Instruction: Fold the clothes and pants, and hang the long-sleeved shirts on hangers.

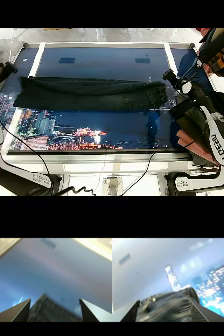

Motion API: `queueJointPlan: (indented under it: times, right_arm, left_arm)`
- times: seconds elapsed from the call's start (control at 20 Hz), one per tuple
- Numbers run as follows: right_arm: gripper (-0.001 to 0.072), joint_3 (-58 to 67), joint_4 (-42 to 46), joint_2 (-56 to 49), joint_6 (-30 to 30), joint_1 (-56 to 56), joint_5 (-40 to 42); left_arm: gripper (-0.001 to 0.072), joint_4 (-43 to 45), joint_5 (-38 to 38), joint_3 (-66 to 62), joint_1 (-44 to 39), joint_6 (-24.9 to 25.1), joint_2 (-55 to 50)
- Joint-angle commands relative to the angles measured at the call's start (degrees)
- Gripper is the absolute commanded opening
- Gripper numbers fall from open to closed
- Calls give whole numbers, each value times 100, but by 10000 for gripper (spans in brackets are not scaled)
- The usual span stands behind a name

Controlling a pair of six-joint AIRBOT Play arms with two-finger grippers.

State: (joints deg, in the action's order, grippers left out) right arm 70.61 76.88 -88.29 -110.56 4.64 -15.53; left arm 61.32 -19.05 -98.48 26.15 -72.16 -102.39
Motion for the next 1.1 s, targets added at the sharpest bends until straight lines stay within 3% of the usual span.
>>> queueJointPlan:
  times: [0.0,0.1,0.2,0.3,0.45,0.55,0.65,0.8,1.05]
  right_arm:
    - [697,94,-125,-168,-39,0,-184]
    - [697,94,11,-61,-35,0,-675]
    - [691,94,210,20,11,0,-1137]
    - [691,94,254,57,254,0,-1495]
    - [691,94,249,61,380,0,-1836]
    - [691,94,240,61,378,-4,-1967]
    - [691,94,127,61,380,-4,-2111]
    - [692,94,66,61,378,-4,-2317]
    - [691,94,-173,61,378,-4,-2350]
  left_arm:
    - [705,376,-39,-302,-140,-50,103]
    - [701,796,-1003,-302,66,-57,385]
    - [689,1316,-2437,-299,433,-247,636]
    - [480,1812,-3932,-297,933,-719,723]
    - [471,1364,-5110,85,1729,-713,761]
    - [527,597,-4983,555,2090,-715,778]
    - [711,-129,-4671,1058,2260,-710,713]
    - [711,-378,-4153,1705,2203,-708,492]
    - [709,-1493,-2881,2146,1812,-326,-17]
